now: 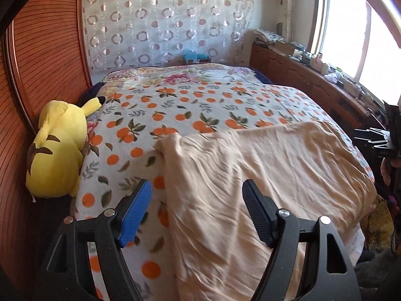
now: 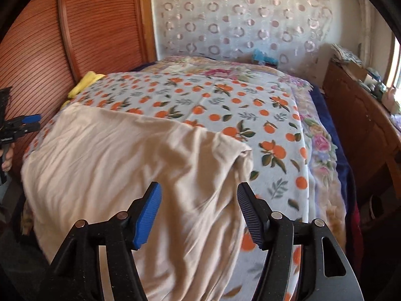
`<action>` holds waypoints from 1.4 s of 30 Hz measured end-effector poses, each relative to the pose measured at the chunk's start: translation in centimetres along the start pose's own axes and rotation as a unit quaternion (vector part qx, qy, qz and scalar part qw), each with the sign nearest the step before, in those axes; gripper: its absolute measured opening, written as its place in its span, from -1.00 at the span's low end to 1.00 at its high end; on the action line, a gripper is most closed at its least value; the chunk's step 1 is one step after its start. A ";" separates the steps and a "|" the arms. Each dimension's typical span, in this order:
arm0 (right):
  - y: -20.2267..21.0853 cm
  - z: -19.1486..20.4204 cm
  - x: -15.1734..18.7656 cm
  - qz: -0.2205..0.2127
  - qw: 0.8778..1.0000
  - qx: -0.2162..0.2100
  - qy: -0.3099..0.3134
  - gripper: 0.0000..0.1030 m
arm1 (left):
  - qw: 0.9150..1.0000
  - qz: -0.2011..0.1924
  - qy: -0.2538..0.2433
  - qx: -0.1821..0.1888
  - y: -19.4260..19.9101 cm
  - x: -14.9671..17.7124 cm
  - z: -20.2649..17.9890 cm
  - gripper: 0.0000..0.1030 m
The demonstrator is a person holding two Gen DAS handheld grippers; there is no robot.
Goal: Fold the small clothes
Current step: 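Grasp the folded shirt edge with both grippers, then lift the shirt edge high with both grippers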
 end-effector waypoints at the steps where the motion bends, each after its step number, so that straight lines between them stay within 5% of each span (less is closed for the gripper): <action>1: -0.8 -0.6 -0.1 0.003 1.000 0.002 -0.009 0.27 | 1.000 0.001 0.001 -0.002 -0.6 -0.3 0.3 0.47; 20: -6.4 -3.7 -1.7 0.018 0.999 0.009 -0.045 0.27 | 0.998 0.063 -0.015 -0.018 -9.2 -1.5 0.2 0.46; 23: -6.5 -3.5 -1.5 0.019 0.999 0.011 -0.034 0.27 | 0.997 0.075 -0.011 -0.005 -9.7 -1.3 -0.4 0.26; 26: -6.7 -3.4 -1.7 0.024 0.999 0.009 -0.031 -0.14 | 0.997 0.069 -0.022 -0.006 -9.9 -1.5 -0.7 0.16; 28: -6.6 -3.8 -1.9 0.022 0.999 0.000 -0.045 -0.60 | 0.997 0.069 -0.020 -0.005 -9.8 -1.7 -0.7 0.00; 30: -6.6 -3.6 -1.8 0.021 0.999 -0.011 -0.047 -0.81 | 0.997 0.072 -0.014 0.013 -9.7 -1.9 -0.9 -0.52; 32: -6.4 -3.1 -1.6 0.019 0.999 -0.020 -0.043 -0.84 | 0.997 0.075 -0.010 0.030 -9.4 -1.9 -1.4 -0.74; 36: -3.8 -1.4 -1.5 -0.010 0.999 -0.033 -0.026 -0.86 | 0.999 0.037 -0.004 0.025 -6.4 -2.3 -1.9 -0.80; 42: 4.5 0.7 -3.4 -0.076 0.997 -0.012 0.003 -0.87 | 0.997 -0.065 0.018 0.038 3.5 -5.2 -2.2 -0.81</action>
Point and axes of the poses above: each gripper's, at about its wrist camera, not at the fingertips, and y roughly against the way its jaws point, z to its left, x to its underside, the point moved 8 cm from there along -y, roughly the way its jaws point, and after that the axes turned 13 degrees about -x, right-handed, at the moved point
